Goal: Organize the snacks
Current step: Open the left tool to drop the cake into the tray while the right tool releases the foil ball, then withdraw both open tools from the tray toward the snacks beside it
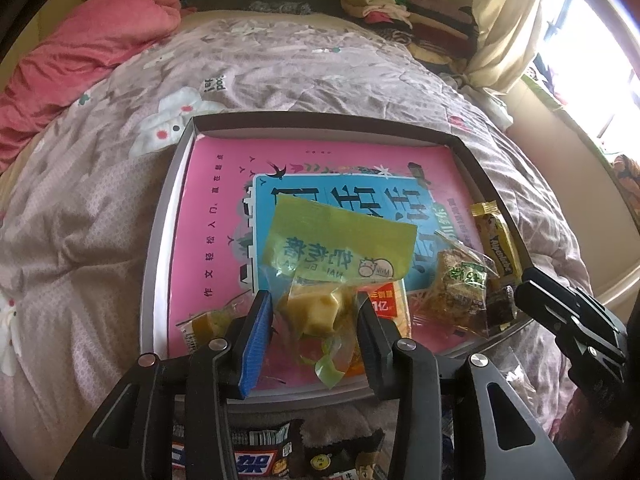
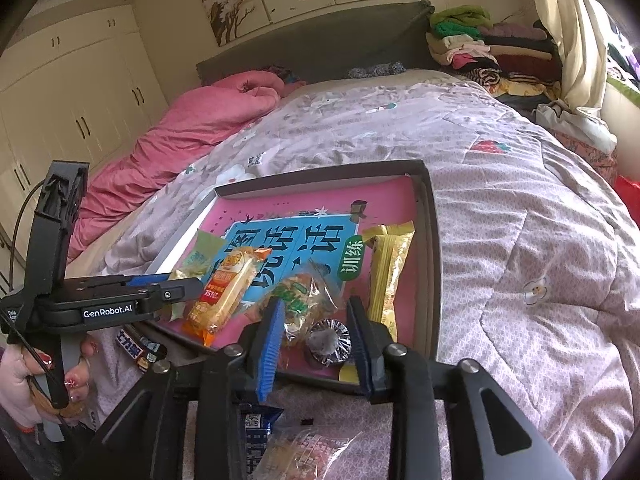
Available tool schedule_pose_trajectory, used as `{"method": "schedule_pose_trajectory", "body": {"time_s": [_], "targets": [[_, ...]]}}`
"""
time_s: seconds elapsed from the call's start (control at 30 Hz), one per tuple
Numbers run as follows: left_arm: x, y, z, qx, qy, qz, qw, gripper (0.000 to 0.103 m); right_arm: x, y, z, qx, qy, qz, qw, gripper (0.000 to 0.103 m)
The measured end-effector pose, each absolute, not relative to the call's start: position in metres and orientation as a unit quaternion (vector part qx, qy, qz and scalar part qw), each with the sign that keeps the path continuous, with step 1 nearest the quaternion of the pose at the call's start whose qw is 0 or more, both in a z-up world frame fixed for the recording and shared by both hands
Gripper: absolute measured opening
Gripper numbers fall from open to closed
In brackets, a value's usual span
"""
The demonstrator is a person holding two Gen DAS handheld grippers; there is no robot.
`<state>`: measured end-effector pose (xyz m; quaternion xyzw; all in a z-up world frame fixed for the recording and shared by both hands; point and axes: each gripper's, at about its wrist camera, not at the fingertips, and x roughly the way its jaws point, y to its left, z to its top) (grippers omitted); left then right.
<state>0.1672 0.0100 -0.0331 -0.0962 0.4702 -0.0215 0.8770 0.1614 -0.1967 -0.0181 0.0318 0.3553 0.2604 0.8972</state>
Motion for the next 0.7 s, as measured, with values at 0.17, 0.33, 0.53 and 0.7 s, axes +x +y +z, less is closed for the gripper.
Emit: {"method": "schedule_pose_trajectory", "body": {"time_s": [0.17,0.33,0.53,0.7], "targets": [[0.164,0.013,-0.026,-0.108,0.460,-0.026,0.881,0.052,0.162,-0.201,-0.015,0.042,0.348,0.257,0.901,0.037],[0.161,0.014,-0.021,-0.109,0.455,-0.027,0.883,0.052,0.163,-0.205,-0.014,0.048,0.348,0.252,0.902,0.040],[0.152,0.014,-0.008,-0.106,0.446,-0.025,0.889,0.057,0.159,-0.208,-0.008,0.054,0.331,0.249,0.909,0.047],[0.146,0.015,0.003,-0.104,0.435,-0.023,0.894,0.057,0.156,-0.214,-0.001,0.070,0.315,0.251,0.912,0.050]]}}
